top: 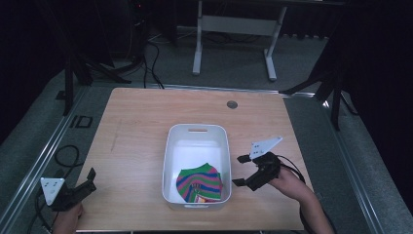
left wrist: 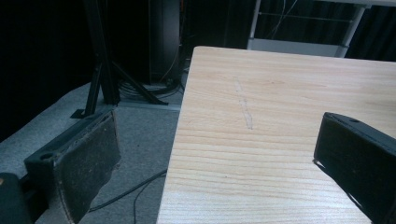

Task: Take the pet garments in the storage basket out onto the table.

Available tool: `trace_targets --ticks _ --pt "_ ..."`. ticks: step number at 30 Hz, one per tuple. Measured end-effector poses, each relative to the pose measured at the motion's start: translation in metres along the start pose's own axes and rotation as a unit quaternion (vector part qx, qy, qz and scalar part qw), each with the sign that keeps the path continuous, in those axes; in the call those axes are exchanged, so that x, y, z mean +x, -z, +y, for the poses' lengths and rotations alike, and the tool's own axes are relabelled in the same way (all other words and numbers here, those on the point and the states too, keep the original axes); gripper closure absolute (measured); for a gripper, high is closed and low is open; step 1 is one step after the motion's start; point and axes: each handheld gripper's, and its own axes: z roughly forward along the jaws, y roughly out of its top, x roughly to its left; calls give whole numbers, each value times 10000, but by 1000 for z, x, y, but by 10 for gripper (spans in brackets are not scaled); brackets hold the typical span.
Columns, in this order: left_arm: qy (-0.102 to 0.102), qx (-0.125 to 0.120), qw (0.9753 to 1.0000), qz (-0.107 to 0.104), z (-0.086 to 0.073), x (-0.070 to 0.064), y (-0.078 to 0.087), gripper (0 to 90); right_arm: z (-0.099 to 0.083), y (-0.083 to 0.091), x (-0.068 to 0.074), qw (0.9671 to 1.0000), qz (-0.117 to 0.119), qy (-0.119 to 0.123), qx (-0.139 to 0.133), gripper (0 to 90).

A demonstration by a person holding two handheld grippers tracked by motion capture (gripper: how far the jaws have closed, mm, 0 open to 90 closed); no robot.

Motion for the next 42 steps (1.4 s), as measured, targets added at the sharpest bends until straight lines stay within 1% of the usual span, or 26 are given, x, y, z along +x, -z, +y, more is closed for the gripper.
trace_targets --ticks 2,6,7,9,10,13,23,26,27,32,34,37,39,40,42 --pt "2 3 10000 -1 0 0 0 9 5 -5 1 10000 56 69 21 143" --pt "3 3 10000 -6 0 0 0 9 16 -14 4 9998 85 158 53 135" --pt "4 1 10000 -9 0 0 0 9 19 -16 5 9998 105 149 64 131" --pt "5 2 10000 -10 0 0 0 9 24 -21 6 9997 71 190 121 129" --pt "5 1 10000 -11 0 0 0 9 26 -25 8 9996 -23 211 160 129" --pt "8 2 10000 -13 0 0 0 9 33 -35 10 9991 -10 286 298 129" --pt "35 6 10000 -24 0 1 0 9 52 -68 14 9965 341 402 653 130" --pt "53 -1 10000 -29 0 1 0 9 56 -75 16 9956 398 409 746 130" --pt "52 -2 10000 -32 0 1 0 9 58 -81 17 9947 461 431 812 129" --pt "58 -2 10000 -36 0 1 0 9 63 -96 21 9913 573 534 1059 129" --pt "55 -9 10000 -41 0 1 0 9 63 -101 23 9897 556 599 1173 129" --pt "65 -4 10000 -44 0 1 0 9 63 -109 26 9861 620 703 1375 129" --pt "65 -7 10000 -40 0 1 0 9 61 -114 28 9839 595 756 1509 129" --pt "67 -8 10000 -43 0 1 0 9 61 -117 29 9828 551 763 1590 129" --pt "72 -6 10000 -40 0 1 0 9 60 -122 31 9793 412 862 1786 136"
